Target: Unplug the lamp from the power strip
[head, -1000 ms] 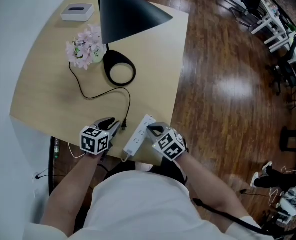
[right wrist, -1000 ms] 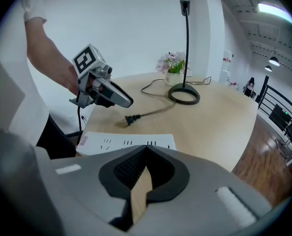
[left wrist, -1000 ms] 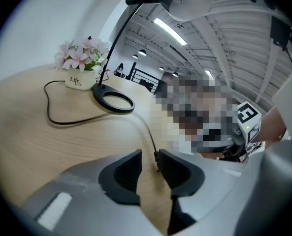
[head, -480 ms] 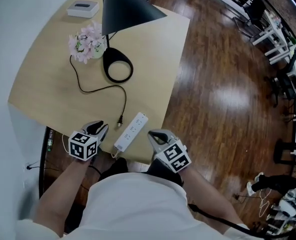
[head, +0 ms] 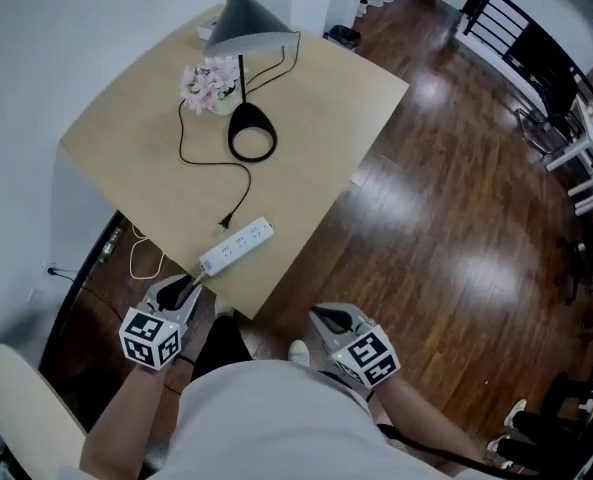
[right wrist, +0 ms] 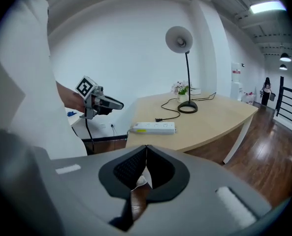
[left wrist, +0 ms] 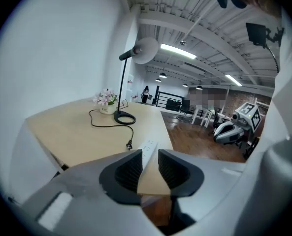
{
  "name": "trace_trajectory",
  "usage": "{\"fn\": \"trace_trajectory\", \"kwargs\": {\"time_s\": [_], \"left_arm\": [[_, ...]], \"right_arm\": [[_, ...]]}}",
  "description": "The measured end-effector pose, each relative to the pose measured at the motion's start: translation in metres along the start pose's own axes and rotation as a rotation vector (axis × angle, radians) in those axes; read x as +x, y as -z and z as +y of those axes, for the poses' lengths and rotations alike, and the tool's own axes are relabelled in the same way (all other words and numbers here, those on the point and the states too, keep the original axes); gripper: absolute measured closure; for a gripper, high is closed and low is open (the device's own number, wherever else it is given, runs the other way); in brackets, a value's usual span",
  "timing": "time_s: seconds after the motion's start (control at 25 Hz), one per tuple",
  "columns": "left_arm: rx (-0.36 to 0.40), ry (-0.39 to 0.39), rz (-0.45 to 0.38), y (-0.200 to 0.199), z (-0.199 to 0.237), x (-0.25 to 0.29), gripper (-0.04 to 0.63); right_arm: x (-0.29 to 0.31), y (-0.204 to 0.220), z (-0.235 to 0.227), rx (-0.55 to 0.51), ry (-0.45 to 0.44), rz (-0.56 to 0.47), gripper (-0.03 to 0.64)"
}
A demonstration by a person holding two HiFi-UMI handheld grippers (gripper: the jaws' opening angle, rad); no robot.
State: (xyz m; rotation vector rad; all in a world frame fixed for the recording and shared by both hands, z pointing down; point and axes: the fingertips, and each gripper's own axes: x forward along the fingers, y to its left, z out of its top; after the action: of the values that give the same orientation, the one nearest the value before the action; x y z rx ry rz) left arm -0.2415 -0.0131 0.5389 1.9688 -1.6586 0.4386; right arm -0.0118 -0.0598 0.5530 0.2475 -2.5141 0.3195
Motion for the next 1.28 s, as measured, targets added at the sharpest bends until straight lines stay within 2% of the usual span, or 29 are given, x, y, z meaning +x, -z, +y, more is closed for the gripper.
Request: {"fn": "trace_trajectory", "kwargs": {"time_s": [0.16, 0.36, 0.52, 0.64, 0.92, 1.04, 1.12, 1.28], "left_arm": [[-0.055, -0.072, -0.045, 0.029, -0.074, -0.048, 0.503], [-0.059, -0.066, -0.057, 0.059, -0.146, -0.107, 0.505], [-0.073, -0.052, -0.082, 0.077, -0.179, -0.126, 0.503], [-0.089, -0.044, -0.133, 0.083, -0.197, -0.145, 0.503], [-0.087, -0.046, -0.213, 0.115, -0.232, -0.218, 0.504], [-0.086, -0.031, -0.207, 0.149, -0.254, -0.241, 0.503], [-0.086, -0.003, -0.182, 0.172, -0.268, -0.245, 0.504], [-0.094, 0.032, -0.176, 0.185, -0.298, -0.249, 0.504]], "right_arm": [[-0.048, 0.033, 0.014, -0.049, -0.091, 0.010, 0.609], [-0.088, 0.043, 0.041, -0.066, -0.139, -0.030, 0.609], [-0.109, 0.041, 0.061, -0.060, -0.125, -0.074, 0.609], [-0.119, 0.042, 0.085, -0.081, -0.130, -0.086, 0.609], [-0.156, 0.046, 0.156, -0.081, -0.131, -0.146, 0.604], [-0.176, 0.064, 0.192, -0.084, -0.139, -0.150, 0.586], [-0.189, 0.078, 0.209, -0.059, -0.131, -0.164, 0.545], [-0.210, 0.103, 0.228, -0.037, -0.140, -0.168, 0.522]]}}
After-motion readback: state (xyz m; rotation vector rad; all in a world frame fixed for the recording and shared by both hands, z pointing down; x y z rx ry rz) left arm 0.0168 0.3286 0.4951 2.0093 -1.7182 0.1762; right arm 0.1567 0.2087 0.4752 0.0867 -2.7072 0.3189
